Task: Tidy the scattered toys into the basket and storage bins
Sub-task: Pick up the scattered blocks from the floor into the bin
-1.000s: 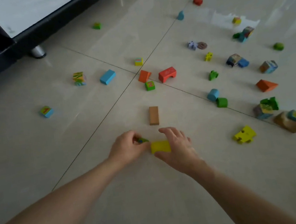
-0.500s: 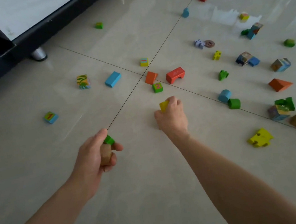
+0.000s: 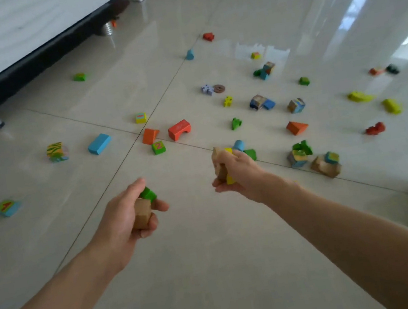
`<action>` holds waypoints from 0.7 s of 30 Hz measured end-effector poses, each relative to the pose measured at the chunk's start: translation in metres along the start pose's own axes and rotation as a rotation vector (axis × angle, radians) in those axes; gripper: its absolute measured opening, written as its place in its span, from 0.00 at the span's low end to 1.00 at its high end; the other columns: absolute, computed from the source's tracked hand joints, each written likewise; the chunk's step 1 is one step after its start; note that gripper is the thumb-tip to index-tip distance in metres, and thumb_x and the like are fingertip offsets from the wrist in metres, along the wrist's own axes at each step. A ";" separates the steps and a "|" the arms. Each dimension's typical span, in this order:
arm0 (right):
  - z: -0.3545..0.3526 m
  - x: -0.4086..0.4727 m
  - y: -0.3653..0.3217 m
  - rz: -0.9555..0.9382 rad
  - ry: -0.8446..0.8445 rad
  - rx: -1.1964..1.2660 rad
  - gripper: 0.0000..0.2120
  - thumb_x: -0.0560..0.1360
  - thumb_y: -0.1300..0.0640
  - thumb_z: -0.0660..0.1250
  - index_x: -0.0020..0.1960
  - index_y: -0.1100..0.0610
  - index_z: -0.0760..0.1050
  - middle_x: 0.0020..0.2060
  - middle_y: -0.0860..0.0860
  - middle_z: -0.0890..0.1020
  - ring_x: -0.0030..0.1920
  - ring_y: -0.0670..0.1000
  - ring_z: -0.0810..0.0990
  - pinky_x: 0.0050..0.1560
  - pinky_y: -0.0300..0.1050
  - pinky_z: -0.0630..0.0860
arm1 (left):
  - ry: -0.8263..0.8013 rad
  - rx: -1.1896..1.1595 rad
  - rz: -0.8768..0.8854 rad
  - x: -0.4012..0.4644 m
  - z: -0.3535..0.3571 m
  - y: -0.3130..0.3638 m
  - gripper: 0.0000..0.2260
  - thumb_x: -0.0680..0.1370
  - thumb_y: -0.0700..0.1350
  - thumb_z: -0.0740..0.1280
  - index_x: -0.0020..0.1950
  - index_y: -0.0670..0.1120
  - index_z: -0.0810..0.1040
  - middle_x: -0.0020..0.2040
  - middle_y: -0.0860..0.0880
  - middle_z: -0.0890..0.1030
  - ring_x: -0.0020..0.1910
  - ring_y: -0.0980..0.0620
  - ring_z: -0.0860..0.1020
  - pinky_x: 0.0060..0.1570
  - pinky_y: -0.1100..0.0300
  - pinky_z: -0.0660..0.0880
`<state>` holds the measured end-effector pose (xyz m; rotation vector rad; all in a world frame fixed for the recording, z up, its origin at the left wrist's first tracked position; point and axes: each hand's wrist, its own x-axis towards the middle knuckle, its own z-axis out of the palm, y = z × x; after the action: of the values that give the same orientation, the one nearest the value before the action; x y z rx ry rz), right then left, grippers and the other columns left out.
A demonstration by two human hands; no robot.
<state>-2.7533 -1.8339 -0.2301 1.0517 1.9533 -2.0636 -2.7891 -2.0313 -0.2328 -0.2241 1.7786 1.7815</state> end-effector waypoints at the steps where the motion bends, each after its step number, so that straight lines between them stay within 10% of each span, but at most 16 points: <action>1: -0.016 -0.014 -0.011 -0.012 -0.016 0.068 0.11 0.78 0.60 0.56 0.37 0.59 0.67 0.32 0.56 0.70 0.31 0.52 0.75 0.35 0.44 0.77 | -0.024 0.033 0.013 -0.004 0.011 0.007 0.11 0.79 0.51 0.59 0.41 0.46 0.69 0.31 0.44 0.81 0.19 0.52 0.68 0.19 0.67 0.60; 12: -0.237 -0.162 -0.010 -0.137 0.284 0.387 0.07 0.79 0.61 0.55 0.47 0.62 0.70 0.34 0.59 0.74 0.27 0.53 0.75 0.24 0.39 0.75 | -0.396 0.357 0.248 -0.075 0.227 0.064 0.12 0.79 0.51 0.60 0.38 0.47 0.67 0.30 0.45 0.75 0.18 0.52 0.68 0.19 0.68 0.59; 21: -0.372 -0.225 0.072 -0.161 0.523 0.762 0.11 0.79 0.63 0.54 0.60 0.65 0.66 0.41 0.64 0.77 0.28 0.55 0.82 0.27 0.42 0.80 | -0.649 0.693 0.313 -0.144 0.432 -0.013 0.11 0.79 0.52 0.58 0.49 0.45 0.64 0.39 0.43 0.76 0.21 0.52 0.70 0.20 0.67 0.59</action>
<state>-2.3974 -1.5889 -0.1426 1.7615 1.4272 -2.9677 -2.5400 -1.6629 -0.1321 0.8493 1.8474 1.1091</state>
